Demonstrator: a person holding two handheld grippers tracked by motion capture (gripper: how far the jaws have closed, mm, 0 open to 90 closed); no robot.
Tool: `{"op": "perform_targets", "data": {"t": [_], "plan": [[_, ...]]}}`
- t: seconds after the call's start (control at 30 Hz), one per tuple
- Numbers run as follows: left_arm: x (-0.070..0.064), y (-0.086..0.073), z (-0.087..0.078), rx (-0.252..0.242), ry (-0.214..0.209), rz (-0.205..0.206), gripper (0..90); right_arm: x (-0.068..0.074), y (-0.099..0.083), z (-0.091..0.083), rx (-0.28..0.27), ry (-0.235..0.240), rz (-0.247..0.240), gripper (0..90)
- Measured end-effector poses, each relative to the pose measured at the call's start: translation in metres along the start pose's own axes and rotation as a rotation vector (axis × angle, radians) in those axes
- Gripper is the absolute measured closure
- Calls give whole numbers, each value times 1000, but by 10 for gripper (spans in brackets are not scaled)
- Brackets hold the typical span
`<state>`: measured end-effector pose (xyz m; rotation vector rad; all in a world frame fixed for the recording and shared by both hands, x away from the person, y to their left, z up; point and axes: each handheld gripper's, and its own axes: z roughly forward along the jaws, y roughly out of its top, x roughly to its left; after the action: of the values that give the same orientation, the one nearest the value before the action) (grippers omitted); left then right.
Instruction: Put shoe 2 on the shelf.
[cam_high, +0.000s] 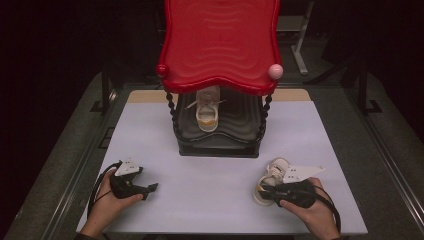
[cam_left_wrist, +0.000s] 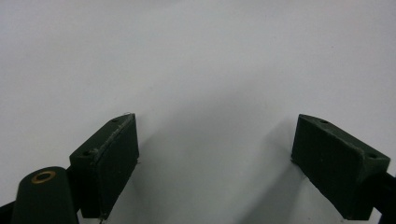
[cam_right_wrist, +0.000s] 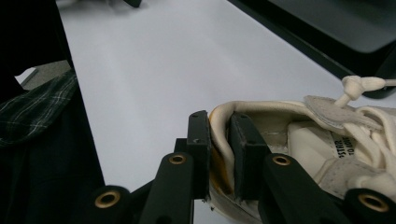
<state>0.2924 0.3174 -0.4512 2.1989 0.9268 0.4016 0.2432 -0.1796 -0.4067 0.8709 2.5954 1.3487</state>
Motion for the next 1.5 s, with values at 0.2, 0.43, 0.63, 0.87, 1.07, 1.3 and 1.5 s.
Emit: {"op": "perform_targets", "data": {"t": [0.2, 0.43, 0.63, 0.87, 1.07, 1.3, 1.5], "plan": [[0, 0, 0, 0, 0, 0, 133, 9, 15, -9, -26, 14, -46, 792], [0, 0, 0, 0, -1, -1, 133, 22, 39, -8, -48, 42, -105, 792], [0, 0, 0, 2, -1, -1, 133, 32, 61, -3, -58, 61, -156, 792], [0, 0, 0, 3, -1, -1, 133, 33, 89, 5, -75, 71, -214, 792], [0, 0, 0, 2, -1, -1, 133, 31, 112, 15, -80, 80, -256, 792], [0, 0, 0, 2, 0, 0, 133, 18, 137, 25, -78, 72, -293, 792], [0, 0, 0, 2, -1, -2, 133, -1, 158, 30, -83, 50, -300, 792]]}}
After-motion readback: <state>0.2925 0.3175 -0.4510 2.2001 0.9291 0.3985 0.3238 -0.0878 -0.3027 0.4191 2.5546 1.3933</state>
